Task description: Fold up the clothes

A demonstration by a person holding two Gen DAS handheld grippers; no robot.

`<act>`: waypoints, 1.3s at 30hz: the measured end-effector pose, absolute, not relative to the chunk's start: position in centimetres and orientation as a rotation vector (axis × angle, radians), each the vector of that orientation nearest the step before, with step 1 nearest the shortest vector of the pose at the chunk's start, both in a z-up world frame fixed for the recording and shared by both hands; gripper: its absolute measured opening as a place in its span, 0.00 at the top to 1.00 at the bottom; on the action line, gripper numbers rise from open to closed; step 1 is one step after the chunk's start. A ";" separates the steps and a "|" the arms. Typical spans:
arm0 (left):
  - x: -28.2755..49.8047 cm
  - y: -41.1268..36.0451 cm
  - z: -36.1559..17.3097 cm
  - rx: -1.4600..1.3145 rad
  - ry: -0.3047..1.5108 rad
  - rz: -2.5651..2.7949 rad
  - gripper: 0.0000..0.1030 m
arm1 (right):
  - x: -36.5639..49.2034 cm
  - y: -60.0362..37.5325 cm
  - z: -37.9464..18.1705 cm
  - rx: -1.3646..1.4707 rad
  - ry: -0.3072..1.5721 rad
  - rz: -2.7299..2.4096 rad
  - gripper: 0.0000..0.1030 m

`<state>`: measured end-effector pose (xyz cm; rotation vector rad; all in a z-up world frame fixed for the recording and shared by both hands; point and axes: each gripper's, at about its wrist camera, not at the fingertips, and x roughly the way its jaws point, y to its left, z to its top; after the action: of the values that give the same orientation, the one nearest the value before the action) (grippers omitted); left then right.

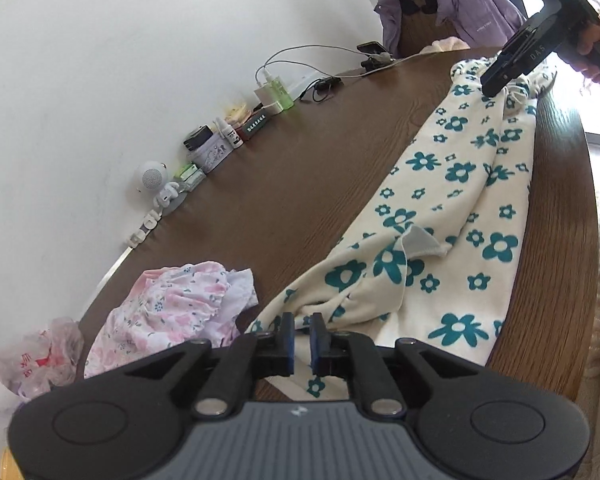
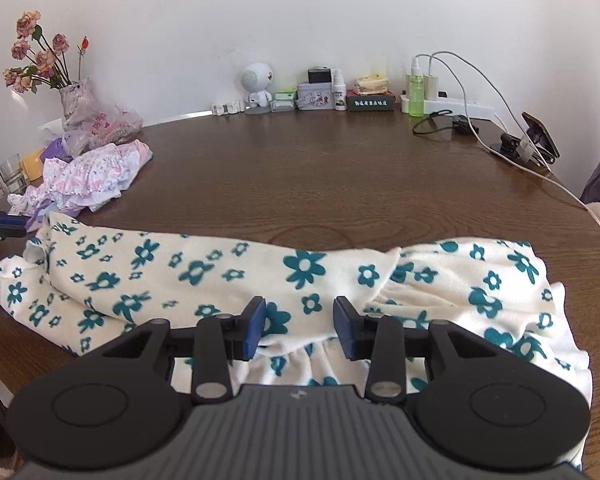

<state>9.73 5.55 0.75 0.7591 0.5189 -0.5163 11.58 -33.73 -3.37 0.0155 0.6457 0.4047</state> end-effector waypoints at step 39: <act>10.8 4.1 -0.7 0.656 0.605 -0.688 0.85 | 13.2 -13.2 -0.4 -0.204 0.641 0.952 0.60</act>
<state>10.77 4.08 -0.66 0.6562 0.6046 -0.6881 13.24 -13.23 -0.41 -0.2040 0.6414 0.9520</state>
